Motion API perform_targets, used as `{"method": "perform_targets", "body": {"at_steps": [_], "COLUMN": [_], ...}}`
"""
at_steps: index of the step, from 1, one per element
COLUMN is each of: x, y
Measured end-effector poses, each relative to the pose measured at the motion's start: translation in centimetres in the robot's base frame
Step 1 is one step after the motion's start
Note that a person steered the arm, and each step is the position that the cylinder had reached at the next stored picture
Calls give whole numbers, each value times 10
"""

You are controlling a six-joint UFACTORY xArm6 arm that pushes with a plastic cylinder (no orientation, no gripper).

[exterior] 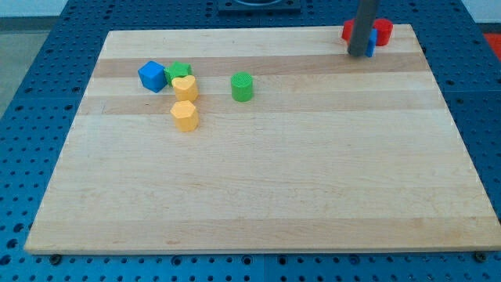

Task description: Slide the blue cube to the top center

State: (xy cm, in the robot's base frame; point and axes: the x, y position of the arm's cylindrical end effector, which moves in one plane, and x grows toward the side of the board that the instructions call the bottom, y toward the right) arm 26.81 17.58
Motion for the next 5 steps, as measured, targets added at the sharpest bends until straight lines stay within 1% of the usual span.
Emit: {"method": "perform_targets", "body": {"at_steps": [1,2,3,4,5], "x": [40,123,229,316,314], "y": [0,0,-18,-122,-243]}}
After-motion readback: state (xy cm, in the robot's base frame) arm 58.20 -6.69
